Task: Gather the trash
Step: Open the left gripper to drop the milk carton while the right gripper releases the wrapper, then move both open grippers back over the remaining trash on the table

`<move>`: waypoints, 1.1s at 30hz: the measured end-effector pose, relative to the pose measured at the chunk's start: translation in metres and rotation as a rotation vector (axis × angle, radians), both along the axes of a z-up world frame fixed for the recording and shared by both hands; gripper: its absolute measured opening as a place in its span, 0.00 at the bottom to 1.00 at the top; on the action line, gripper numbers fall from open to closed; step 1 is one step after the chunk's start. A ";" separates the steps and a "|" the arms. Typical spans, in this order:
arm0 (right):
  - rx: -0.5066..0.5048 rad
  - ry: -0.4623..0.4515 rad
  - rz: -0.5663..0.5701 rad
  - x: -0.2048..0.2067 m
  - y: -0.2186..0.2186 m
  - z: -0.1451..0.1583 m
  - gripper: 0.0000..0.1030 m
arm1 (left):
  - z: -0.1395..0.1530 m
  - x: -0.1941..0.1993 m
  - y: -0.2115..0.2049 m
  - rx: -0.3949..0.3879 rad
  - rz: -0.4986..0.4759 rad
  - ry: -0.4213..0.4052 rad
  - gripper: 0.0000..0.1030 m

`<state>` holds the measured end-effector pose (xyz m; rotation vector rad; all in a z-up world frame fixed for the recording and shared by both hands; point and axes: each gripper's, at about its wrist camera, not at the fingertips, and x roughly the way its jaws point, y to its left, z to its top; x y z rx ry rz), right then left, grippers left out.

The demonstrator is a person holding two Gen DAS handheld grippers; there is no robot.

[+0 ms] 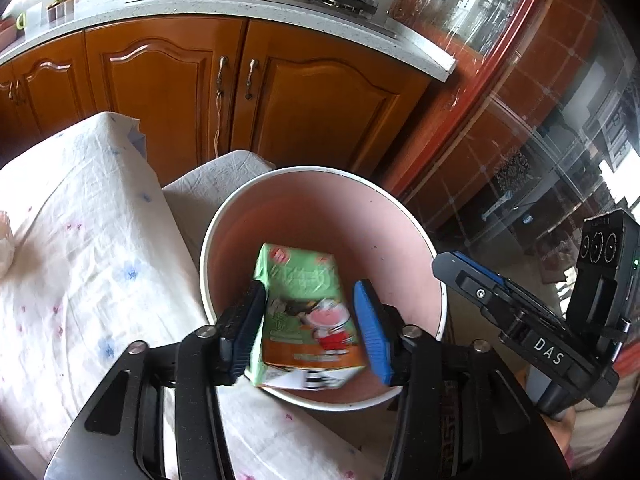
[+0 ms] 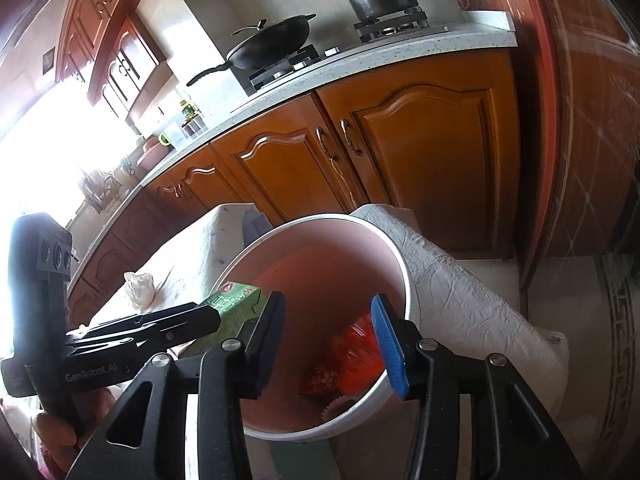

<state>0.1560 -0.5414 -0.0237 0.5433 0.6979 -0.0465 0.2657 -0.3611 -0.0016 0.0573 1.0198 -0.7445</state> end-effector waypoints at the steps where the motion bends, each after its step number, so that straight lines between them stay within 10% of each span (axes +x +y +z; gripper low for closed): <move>1: 0.003 -0.002 -0.003 -0.001 0.000 0.000 0.46 | 0.000 0.000 0.001 -0.003 0.003 0.000 0.52; 33: 0.021 -0.104 0.064 -0.042 0.072 0.019 0.80 | 0.037 -0.067 0.157 -0.102 0.243 -0.139 0.72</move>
